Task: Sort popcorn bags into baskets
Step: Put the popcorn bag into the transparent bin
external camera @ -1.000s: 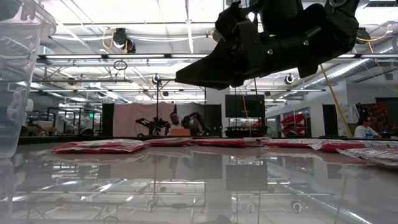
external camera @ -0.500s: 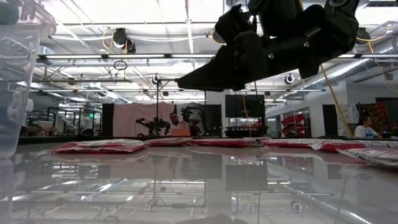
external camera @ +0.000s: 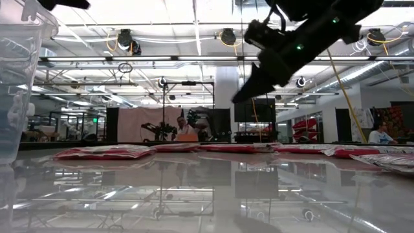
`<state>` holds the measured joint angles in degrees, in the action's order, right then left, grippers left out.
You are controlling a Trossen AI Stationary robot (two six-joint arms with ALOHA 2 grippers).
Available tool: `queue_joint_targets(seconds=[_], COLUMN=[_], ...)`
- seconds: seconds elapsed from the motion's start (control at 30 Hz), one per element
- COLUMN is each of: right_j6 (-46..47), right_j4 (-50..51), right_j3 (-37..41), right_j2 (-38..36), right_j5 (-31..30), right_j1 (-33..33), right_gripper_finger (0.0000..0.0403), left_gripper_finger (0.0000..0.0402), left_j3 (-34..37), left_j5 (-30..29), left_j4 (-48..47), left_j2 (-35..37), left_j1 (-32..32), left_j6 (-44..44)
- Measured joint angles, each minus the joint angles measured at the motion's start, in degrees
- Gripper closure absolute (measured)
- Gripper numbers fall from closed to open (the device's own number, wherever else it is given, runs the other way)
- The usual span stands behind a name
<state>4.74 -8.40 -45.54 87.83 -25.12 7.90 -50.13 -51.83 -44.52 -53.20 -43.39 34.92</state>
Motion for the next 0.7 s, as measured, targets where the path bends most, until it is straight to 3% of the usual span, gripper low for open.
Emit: queue_joint_targets(seconds=[0.17, 0.37, 0.57, 0.7], right_j6=[4.69, 6.59, 7.04, 9.0], right_j4=[11.5, 13.51, 12.89, 13.04], right_j3=[0.02, 0.02, 0.4, 0.92], right_j2=[-3.74, -4.28, -4.28, -4.24], right_j5=[-5.11, -4.35, 0.58, 10.23], right_j1=[-0.67, -4.68, -9.85, -15.63], right_gripper_finger=[0.0284, 0.0284, 0.0284, 0.0284], left_gripper_finger=[0.0273, 0.0273, 0.0273, 0.0273], left_j3=[0.0, 0.0, 0.0, 0.02], left_j5=[-0.13, 0.37, 5.02, 10.84], left_j4=[4.27, 12.51, 18.78, 21.68], left_j2=[-2.8, -8.64, -12.89, -14.64], left_j1=[6.71, 12.8, 18.64, 21.88], left_j6=[-4.31, -13.46, -18.75, -18.75])
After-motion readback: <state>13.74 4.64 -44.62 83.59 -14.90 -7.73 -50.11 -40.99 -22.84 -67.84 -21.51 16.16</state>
